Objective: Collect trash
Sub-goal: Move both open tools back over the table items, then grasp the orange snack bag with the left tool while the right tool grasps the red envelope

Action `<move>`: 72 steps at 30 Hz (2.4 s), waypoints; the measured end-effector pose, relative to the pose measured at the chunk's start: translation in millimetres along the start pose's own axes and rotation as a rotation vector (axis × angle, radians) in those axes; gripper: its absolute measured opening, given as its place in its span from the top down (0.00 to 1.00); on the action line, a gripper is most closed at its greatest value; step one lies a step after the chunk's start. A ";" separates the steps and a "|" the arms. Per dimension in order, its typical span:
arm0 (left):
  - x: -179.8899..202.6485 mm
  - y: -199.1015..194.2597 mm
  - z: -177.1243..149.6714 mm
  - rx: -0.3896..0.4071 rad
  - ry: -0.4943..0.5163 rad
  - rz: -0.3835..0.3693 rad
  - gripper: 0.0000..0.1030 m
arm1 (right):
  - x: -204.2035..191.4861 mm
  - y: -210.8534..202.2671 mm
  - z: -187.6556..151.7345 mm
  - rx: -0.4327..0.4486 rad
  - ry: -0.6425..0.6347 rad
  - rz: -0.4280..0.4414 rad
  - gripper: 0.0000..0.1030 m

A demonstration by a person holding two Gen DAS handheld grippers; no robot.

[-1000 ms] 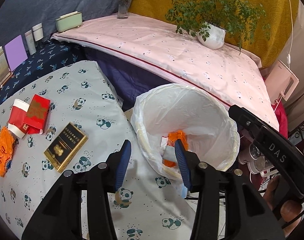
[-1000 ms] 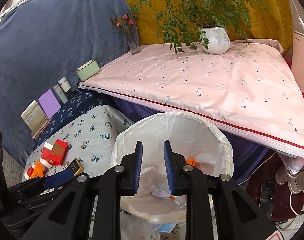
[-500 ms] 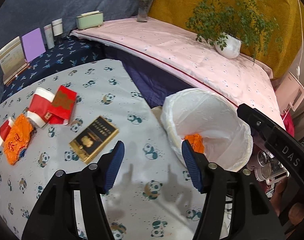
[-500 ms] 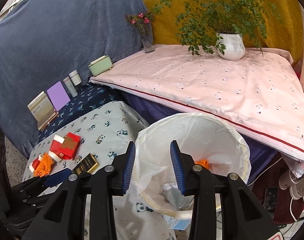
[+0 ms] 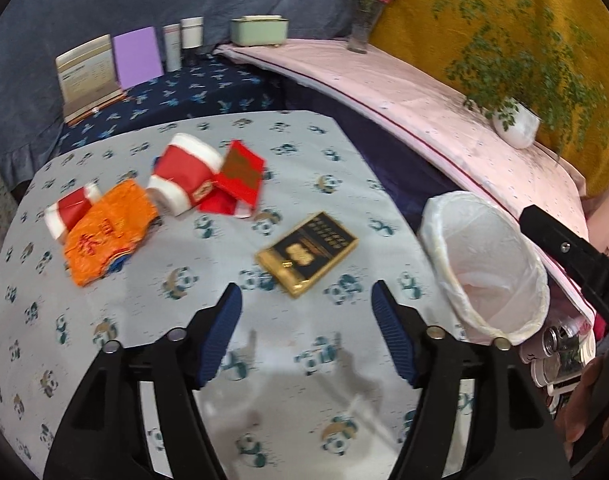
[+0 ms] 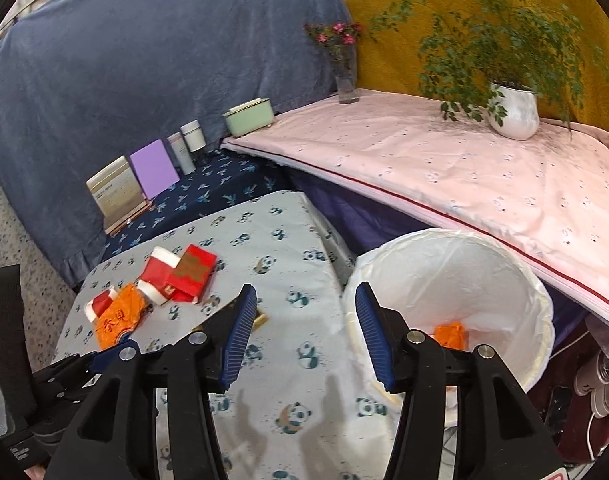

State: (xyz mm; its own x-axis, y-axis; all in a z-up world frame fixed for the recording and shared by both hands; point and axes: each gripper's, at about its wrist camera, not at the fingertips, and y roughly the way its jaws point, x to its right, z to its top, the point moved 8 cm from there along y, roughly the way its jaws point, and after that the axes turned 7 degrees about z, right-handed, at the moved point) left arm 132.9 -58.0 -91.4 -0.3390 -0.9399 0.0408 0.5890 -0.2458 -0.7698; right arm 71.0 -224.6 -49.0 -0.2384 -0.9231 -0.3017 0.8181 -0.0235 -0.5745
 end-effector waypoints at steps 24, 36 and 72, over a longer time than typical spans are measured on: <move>-164.0 1.5 -23.9 -0.020 -0.289 0.188 0.15 | -123.8 51.3 -37.4 -0.120 -0.154 0.118 0.47; -219.5 34.8 -20.6 -0.081 -0.379 0.254 0.15 | -160.9 107.3 -44.5 -0.185 -0.204 0.139 0.47; -198.6 73.6 4.9 -0.135 -0.344 0.158 0.82 | -127.9 210.8 -30.1 -0.256 -0.143 0.057 0.96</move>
State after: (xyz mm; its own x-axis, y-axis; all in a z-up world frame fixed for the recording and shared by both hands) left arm 247.1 109.4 -153.0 0.0266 -0.9937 0.1087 0.5051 -0.0805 -0.8593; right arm 258.2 -99.9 -154.4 -0.1044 -0.9653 -0.2393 0.6653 0.1110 -0.7383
